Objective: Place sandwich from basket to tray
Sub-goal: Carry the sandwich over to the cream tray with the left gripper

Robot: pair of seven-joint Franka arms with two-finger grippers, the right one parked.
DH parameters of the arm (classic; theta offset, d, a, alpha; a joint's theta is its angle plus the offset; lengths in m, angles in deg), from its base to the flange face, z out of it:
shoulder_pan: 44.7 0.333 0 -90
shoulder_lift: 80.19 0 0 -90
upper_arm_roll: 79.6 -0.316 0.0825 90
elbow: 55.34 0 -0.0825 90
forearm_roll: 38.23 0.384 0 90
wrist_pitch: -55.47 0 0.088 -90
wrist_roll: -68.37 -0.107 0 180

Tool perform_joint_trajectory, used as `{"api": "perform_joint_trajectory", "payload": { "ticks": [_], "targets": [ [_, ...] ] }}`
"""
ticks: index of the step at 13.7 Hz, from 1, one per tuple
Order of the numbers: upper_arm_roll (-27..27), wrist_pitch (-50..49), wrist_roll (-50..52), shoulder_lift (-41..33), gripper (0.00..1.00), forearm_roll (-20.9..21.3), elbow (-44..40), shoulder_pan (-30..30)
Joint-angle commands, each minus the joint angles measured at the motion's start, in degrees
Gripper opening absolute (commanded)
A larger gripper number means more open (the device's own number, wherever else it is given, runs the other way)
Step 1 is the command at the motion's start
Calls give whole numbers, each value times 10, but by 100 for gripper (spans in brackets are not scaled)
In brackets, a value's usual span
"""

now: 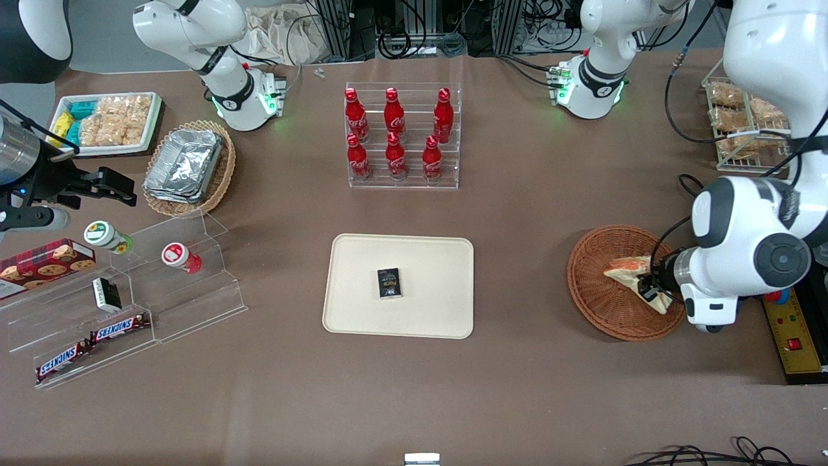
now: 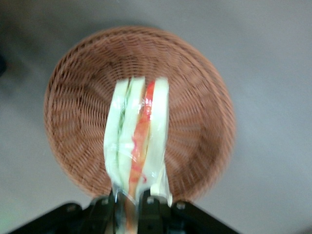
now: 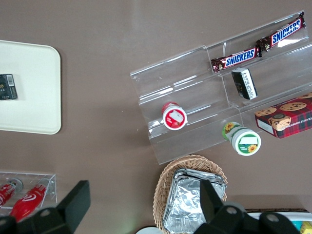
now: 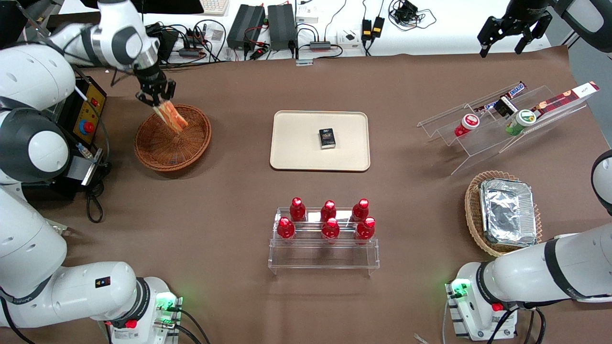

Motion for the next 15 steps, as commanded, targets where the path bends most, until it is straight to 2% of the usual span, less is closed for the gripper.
{"api": "perform_joint_trajectory", "payload": {
  "ticks": [1,7,11,13,15],
  "targets": [
    [55,-62,6,8,0,4,-75,-15],
    [70,-58,154,28,0,-2,-77,-150],
    [71,-25,151,73,0,-1,-78,-207],
    [70,64,134,128,0,17,-97,-242],
    [70,58,126,162,0,53,-127,-268]
  ]
}}
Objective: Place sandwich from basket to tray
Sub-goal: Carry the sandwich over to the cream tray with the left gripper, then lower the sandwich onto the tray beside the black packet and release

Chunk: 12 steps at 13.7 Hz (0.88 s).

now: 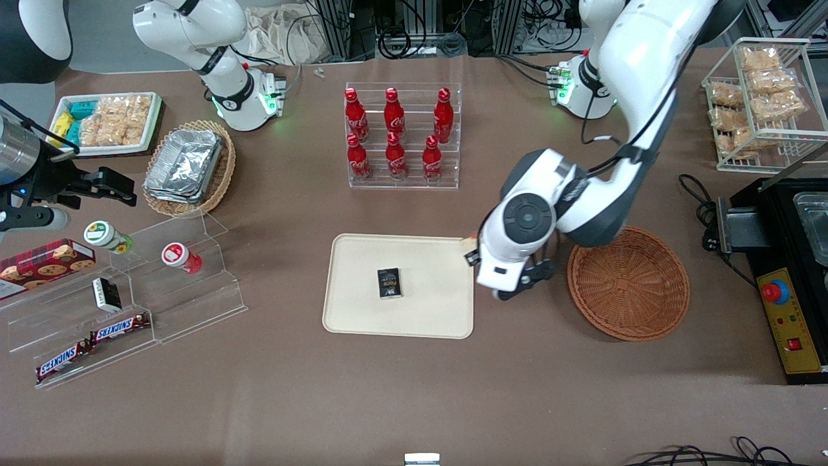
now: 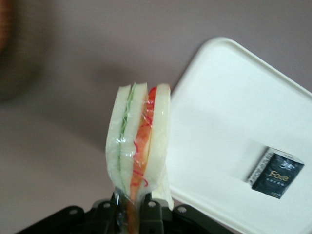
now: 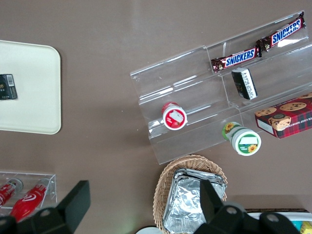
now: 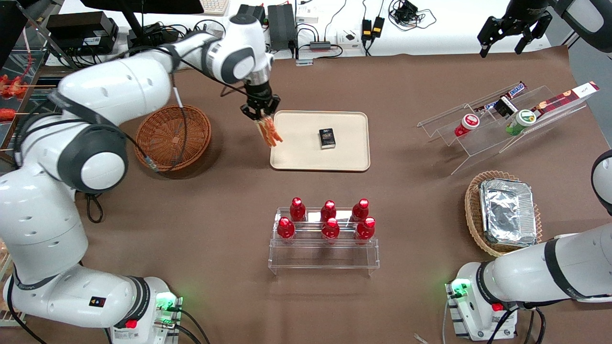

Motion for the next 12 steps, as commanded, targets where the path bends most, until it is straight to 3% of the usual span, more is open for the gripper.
{"api": "perform_joint_trajectory", "payload": {
  "ticks": [1,3,6,7,8,9,12],
  "targets": [
    [-4,-6,-13,62,0,30,-59,-31],
    [-5,25,-41,117,0,41,-92,-46],
    [-6,51,-116,169,0,96,-131,-52],
    [-7,49,-139,169,9,99,-131,-52],
    [-7,57,-149,176,86,100,-132,-52],
    [-7,60,-145,180,100,104,-139,-55],
    [-6,32,-139,145,100,97,-145,-51]
  ]
}}
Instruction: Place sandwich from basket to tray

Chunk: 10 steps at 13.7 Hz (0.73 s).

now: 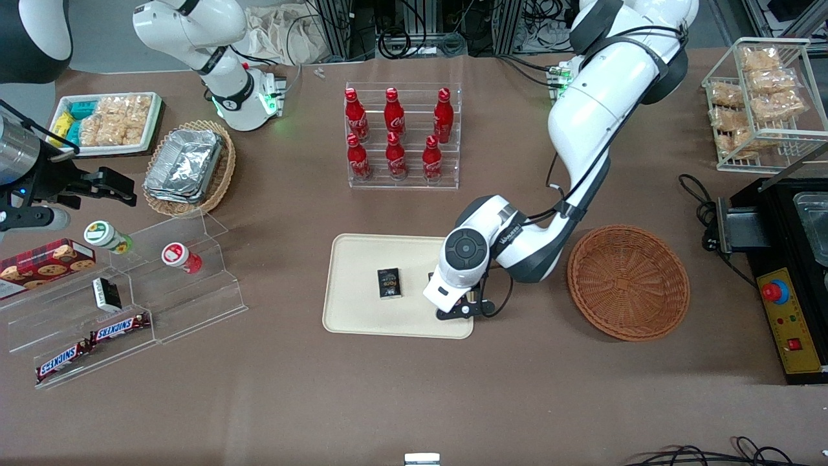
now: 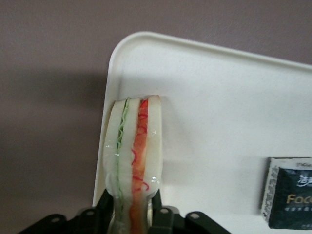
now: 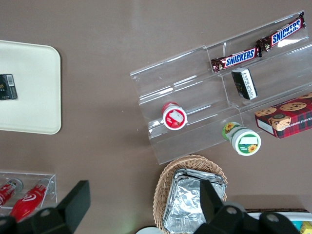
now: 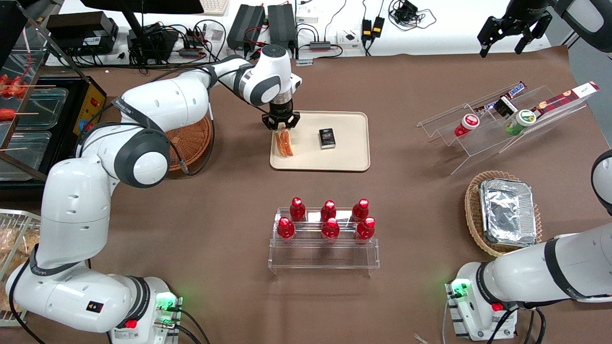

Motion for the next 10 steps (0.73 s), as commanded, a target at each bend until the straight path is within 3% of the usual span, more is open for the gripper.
{"api": "perform_joint_trajectory", "payload": {
  "ticks": [1,5,7,8,10],
  "targets": [
    [-6,-37,5,-26,100,9,-25,-5],
    [-5,-114,40,-116,100,4,-20,43],
    [3,-128,33,-169,100,-52,29,126],
    [17,-135,12,-197,100,-82,51,164],
    [13,-138,-121,-274,100,-94,134,211]
  ]
}}
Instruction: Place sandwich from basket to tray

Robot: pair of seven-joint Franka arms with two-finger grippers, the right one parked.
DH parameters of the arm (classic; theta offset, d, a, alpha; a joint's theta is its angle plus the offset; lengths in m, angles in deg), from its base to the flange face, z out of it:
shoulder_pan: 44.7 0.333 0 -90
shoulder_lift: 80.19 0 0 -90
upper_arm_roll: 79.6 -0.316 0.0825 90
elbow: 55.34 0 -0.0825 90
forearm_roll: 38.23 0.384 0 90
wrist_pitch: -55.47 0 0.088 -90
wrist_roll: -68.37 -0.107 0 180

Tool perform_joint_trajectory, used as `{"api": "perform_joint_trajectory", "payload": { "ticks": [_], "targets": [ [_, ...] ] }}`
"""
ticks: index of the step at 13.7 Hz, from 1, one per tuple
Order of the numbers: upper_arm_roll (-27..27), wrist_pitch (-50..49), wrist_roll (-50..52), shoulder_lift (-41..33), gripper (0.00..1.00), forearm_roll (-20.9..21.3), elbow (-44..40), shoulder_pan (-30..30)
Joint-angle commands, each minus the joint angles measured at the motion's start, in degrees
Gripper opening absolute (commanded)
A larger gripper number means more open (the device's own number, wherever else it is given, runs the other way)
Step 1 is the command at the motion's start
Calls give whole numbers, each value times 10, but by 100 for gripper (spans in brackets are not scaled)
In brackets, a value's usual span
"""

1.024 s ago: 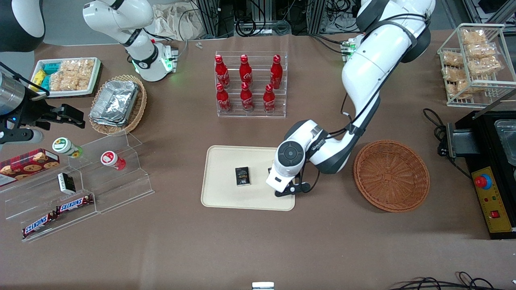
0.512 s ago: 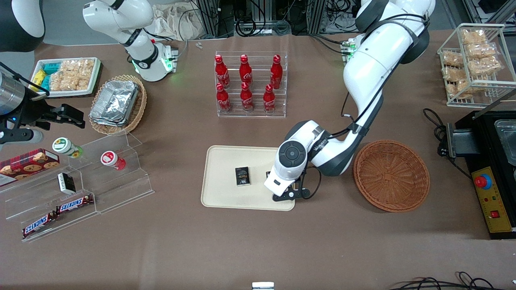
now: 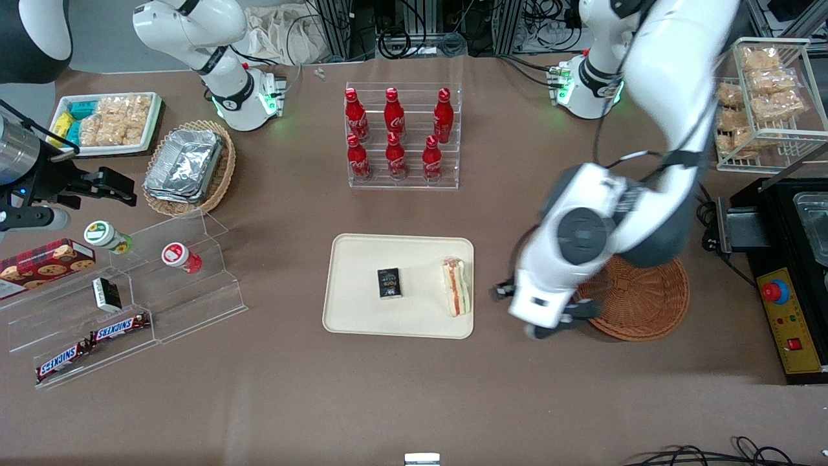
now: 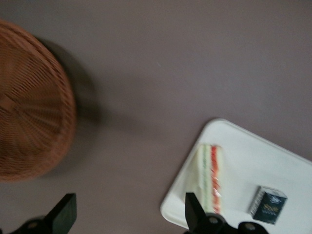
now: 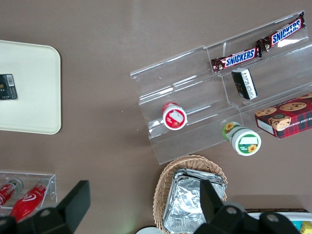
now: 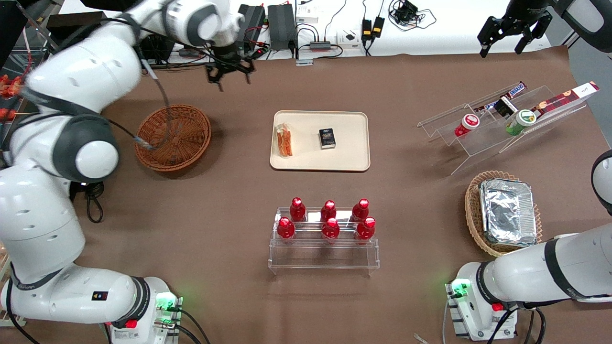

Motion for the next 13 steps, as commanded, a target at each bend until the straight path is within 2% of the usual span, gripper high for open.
{"api": "perform_joint_trajectory", "payload": {
  "ticks": [1,3,5,6,8,13],
  "targets": [
    [-28,14,-145,-129,100,-32,157,54],
    [-101,55,-236,-207,100,-97,231,48],
    [-148,86,-354,-285,100,-106,323,47],
    [-166,78,-407,-304,100,-105,338,48],
    [-178,32,-493,-303,100,-99,315,61],
    [-173,-69,-497,-199,100,-94,138,54]
  ]
}}
